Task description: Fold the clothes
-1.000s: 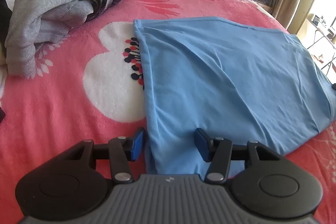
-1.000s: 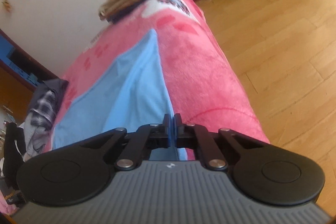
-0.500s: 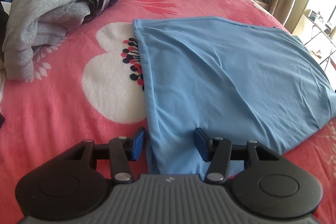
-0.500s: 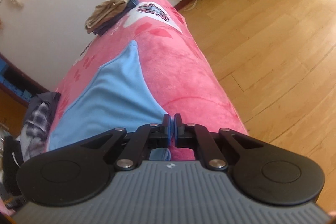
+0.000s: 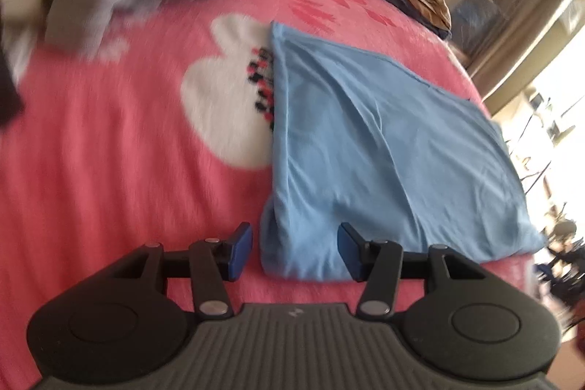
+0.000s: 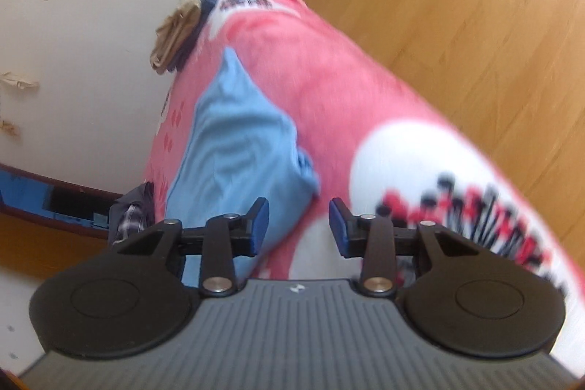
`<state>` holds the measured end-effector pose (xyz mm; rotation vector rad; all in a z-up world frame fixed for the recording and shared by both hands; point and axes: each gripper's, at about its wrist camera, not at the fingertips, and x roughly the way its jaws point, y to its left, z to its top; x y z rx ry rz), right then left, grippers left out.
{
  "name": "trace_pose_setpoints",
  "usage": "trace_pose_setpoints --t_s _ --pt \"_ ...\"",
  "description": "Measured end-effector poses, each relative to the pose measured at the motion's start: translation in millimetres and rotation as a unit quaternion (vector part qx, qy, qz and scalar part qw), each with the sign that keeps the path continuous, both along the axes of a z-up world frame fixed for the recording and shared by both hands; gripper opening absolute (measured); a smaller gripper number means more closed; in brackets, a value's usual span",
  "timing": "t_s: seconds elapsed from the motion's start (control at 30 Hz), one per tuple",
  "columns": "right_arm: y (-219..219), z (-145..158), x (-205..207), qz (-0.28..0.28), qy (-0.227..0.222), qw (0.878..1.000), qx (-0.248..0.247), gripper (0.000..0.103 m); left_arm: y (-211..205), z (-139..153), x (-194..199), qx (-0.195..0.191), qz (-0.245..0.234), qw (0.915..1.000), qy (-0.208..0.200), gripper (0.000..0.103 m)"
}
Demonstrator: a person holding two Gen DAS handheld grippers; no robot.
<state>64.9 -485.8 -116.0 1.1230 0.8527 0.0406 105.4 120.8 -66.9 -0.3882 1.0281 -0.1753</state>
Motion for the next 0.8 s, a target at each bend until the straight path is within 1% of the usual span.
trace_pose_setpoints --t_s 0.07,0.2,0.3,0.4,0.47,0.5,0.57,0.6,0.67,0.7,0.73,0.8 --pt "5 -4 1 -0.006 0.007 1.0 0.016 0.038 4 -3 -6 -0.011 0.004 0.9999 0.006 0.051" --pt "7 -6 2 -0.019 0.012 0.999 0.03 0.038 4 -7 -14 -0.002 -0.006 1.0 -0.002 0.051" --pt "2 -9 1 -0.045 0.016 0.998 0.05 0.037 2 -8 -14 0.001 -0.006 1.0 -0.006 0.051" --pt "-3 -8 -2 -0.075 0.017 0.996 0.043 0.037 1 -9 -12 0.005 0.002 0.9999 -0.014 0.051" --pt "-5 -2 -4 -0.084 0.012 0.996 0.015 0.037 -3 -11 -10 0.021 0.004 0.9996 -0.016 0.045" --pt "-5 1 -5 -0.088 0.009 0.996 0.0 0.037 -5 -12 -9 0.032 0.004 0.9994 -0.016 0.044" --pt "-4 9 -2 -0.067 0.002 0.997 -0.048 0.037 -9 -13 -8 0.047 0.001 0.9987 -0.02 0.041" --pt "-1 14 0 -0.05 -0.007 0.996 -0.079 0.037 -10 -13 -8 0.054 0.0 0.9983 -0.023 0.04" --pt "4 24 2 -0.015 -0.03 0.99 -0.134 0.037 -11 -13 -8 0.063 -0.003 0.9976 -0.027 0.038" --pt "7 28 2 0.003 -0.043 0.987 -0.155 0.037 -11 -13 -8 0.065 -0.004 0.9975 -0.027 0.038" --pt "13 33 2 0.03 -0.064 0.979 -0.189 0.037 -11 -13 -8 0.068 -0.004 0.9973 -0.027 0.036" --pt "24 40 2 0.086 -0.099 0.959 -0.253 0.037 -10 -13 -8 0.07 -0.004 0.9971 -0.028 0.033"
